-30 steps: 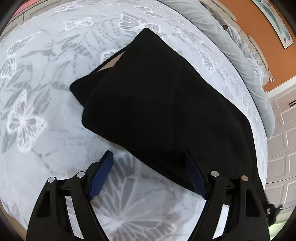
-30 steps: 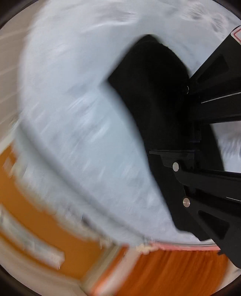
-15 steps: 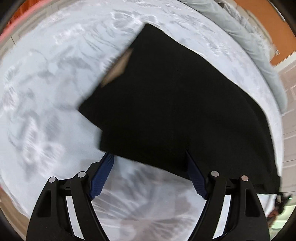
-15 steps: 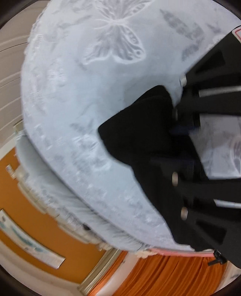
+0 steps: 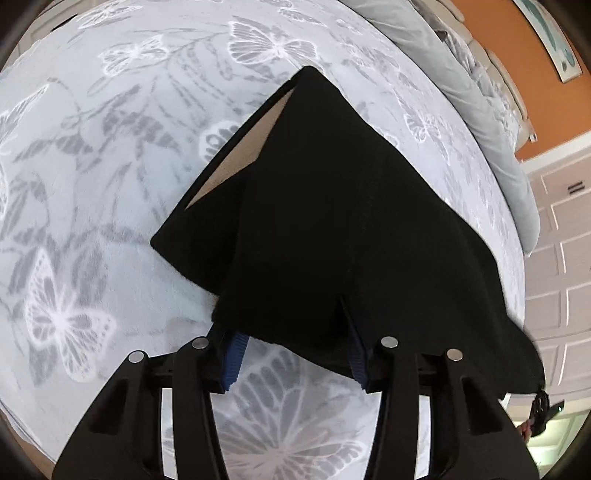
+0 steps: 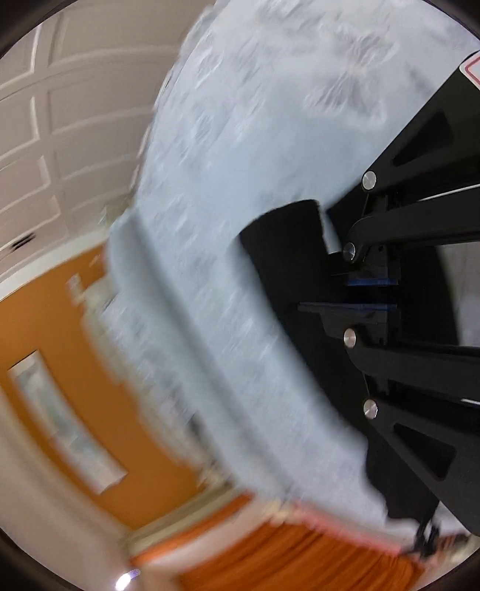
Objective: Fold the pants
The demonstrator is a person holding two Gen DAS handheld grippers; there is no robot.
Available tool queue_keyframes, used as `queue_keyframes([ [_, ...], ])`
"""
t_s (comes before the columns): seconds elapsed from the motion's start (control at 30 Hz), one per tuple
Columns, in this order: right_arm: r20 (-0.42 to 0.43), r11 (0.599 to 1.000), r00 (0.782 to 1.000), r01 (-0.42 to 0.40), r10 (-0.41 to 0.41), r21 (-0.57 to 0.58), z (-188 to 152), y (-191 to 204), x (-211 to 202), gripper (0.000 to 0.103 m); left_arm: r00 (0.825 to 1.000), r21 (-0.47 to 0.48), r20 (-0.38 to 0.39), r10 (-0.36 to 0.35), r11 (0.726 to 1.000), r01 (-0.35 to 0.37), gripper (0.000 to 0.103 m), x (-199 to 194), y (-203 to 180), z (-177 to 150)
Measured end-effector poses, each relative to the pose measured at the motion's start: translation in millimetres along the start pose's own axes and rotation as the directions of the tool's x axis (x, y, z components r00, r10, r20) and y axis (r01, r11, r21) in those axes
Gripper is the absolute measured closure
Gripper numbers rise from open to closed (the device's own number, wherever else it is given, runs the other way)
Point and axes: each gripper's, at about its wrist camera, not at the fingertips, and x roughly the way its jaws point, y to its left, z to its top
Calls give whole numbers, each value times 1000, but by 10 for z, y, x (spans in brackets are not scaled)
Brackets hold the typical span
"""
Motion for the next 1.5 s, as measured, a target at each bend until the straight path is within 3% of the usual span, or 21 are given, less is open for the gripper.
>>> queue_keyframes([
  [0.07, -142, 993, 984, 114, -107, 41, -241, -336, 342, 82, 1000, -15, 4, -27, 1000, 27, 52, -11, 8, -25],
  [0.1, -236, 975, 951, 217, -202, 38, -410, -527, 510, 83, 999, -22, 7, -37, 999, 38, 48, -56, 75, -76],
  [0.17, -183, 983, 968, 181, -170, 45, -475, -574, 399, 77, 998, -42, 22, -63, 997, 64, 34, -87, 109, -120],
  [0.2, -157, 974, 963, 225, -219, 23, -423, -492, 258, 64, 997, -56, 27, -74, 996, 76, 27, -96, 90, -155],
  [0.3, -57, 978, 977, 208, -207, 24, -328, -274, -66, 50, 993, -66, 46, -111, 991, 114, 29, -111, 33, -149],
  [0.33, -46, 979, 979, 201, -199, 25, -317, -202, -144, 47, 994, -66, 62, -88, 994, 92, 32, -115, 1, -140],
  [0.47, -52, 985, 985, 165, -167, -50, -401, 306, -286, 44, 998, -79, 62, -23, 996, 28, 86, -129, 12, -114],
  [0.63, -100, 981, 992, 57, -77, -184, -684, 1175, -249, 44, 989, -55, 90, -117, 991, 123, 90, -513, 18, -112],
  [0.7, -107, 973, 994, 11, -37, -232, -835, 1489, -239, 42, 987, -31, 121, -109, 993, 114, 91, -665, 64, -152],
  [0.73, -123, 965, 992, -7, -26, -263, -916, 1626, -194, 35, 988, -27, 125, -86, 996, 90, 90, -678, 121, -151],
  [0.83, -205, 938, 978, -26, -48, -346, -1164, 1866, 57, 35, 999, -62, 33, 31, 998, -29, 83, -366, 383, -175],
  [0.87, -220, 933, 974, -25, -58, -358, -1210, 1888, 100, 35, 1000, -82, 19, 20, 996, -19, 83, -312, 448, -212],
  [0.93, -243, 928, 968, -40, -55, -369, -1303, 1940, 136, 35, 997, -85, 77, -9, 996, 16, 81, -418, 450, -332],
  [1.0, -259, 931, 966, -76, -21, -357, -1378, 1972, 128, 35, 990, -57, 142, 13, 998, -5, 80, -622, 376, -474],
  [1.07, -292, 917, 956, -121, 5, -381, -1469, 2058, 166, 35, 976, -36, 208, 64, 998, -58, 77, -850, 185, -594],
  [1.17, -306, 874, 951, -113, -43, -472, -1626, 2224, 241, 35, 964, 17, 263, 45, 999, -51, 76, -1102, -286, -683],
  [1.23, -271, 866, 961, -93, -50, -492, -1618, 2284, 223, 35, 957, 87, 290, -4, 996, -22, 58, -1218, -649, -791],
  [1.27, -260, 869, 964, -87, -49, -487, -1584, 2276, 220, 35, 954, 116, 300, -17, 993, -19, 34, -1224, -858, -871],
  [1.3, -241, 876, 969, -70, -54, -478, -1534, 2247, 226, 35, 949, 141, 312, -35, 990, -11, 21, -1191, -1090, -974],
  [1.4, -221, 914, 970, 5, -104, -405, -1330, 1979, 295, 35, 959, 232, 263, -104, 972, 42, 20, -872, -1667, -1186],
  [1.5, -275, 981, 957, 43, -95, -187, -1146, 1483, 312, 35, 978, 280, 171, -116, 958, 64, 20, -445, -2034, -1428],
])
